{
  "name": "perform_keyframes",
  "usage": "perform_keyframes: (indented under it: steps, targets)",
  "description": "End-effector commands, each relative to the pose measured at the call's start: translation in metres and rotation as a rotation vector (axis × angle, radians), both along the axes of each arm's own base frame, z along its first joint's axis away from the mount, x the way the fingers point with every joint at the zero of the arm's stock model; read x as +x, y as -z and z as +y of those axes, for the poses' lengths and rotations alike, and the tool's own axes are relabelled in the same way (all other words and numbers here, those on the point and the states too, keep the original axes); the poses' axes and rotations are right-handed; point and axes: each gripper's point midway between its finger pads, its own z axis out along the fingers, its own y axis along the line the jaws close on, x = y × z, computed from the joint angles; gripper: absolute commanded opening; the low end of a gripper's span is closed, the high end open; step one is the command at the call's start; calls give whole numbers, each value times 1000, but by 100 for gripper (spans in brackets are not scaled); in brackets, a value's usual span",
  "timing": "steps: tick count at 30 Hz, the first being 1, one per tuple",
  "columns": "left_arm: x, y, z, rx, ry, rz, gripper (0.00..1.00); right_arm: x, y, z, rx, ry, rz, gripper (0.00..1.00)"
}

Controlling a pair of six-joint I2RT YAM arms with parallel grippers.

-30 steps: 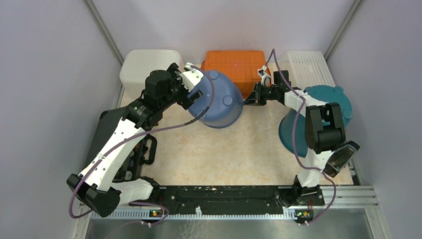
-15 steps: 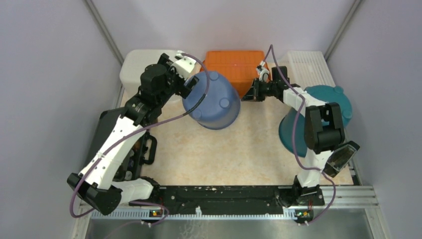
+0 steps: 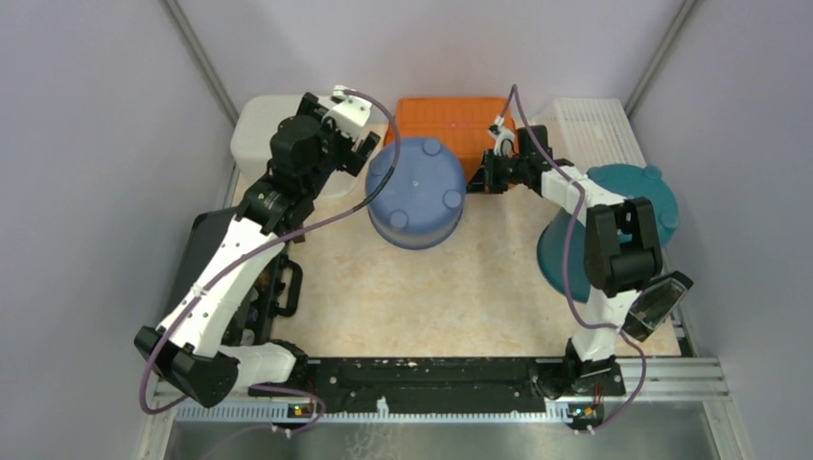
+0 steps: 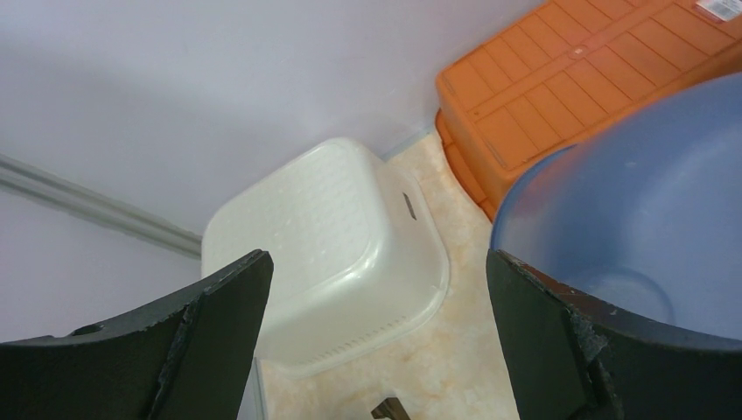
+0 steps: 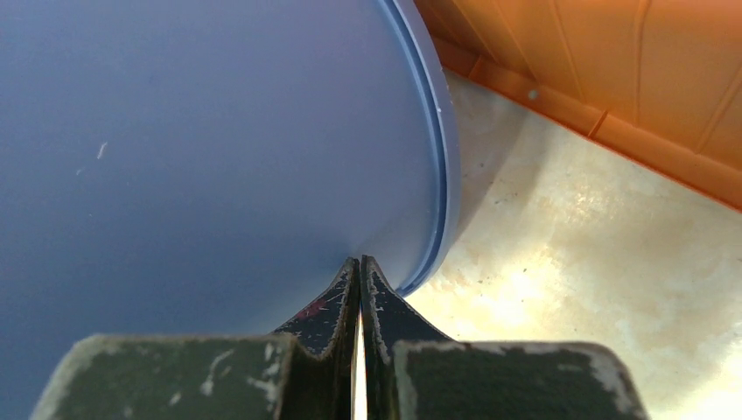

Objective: Turn the large container upside down
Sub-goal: Turn the container upside down at the center of the board.

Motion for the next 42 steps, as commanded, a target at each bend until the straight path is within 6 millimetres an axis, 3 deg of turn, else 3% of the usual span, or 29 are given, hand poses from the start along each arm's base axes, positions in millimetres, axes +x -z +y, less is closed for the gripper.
perform_keyframes:
  steps: [1,6,15,21,25,28,35,42]
  targets:
    - [9,-31,24,-72,-118,-103,99,15,-54,5,-10,3,-176,0]
    - [19,-32,32,-150,-120,-78,99,21,-65,6,-29,24,-225,0]
    - [47,-11,25,-189,-59,-52,99,30,-74,21,-40,43,-278,3]
    - [63,34,8,-154,22,33,99,17,-56,31,-60,-2,-243,2]
    - [46,53,-11,-181,139,95,99,2,-47,32,-57,-37,-225,2]
    - [32,62,-13,-188,169,124,99,-7,-46,33,-53,-57,-218,2]
    - [-2,90,-22,-183,258,253,99,-30,-56,29,-43,-87,-235,3]
    - [-36,119,-34,-195,374,369,99,-69,-63,33,-41,-205,-251,3]
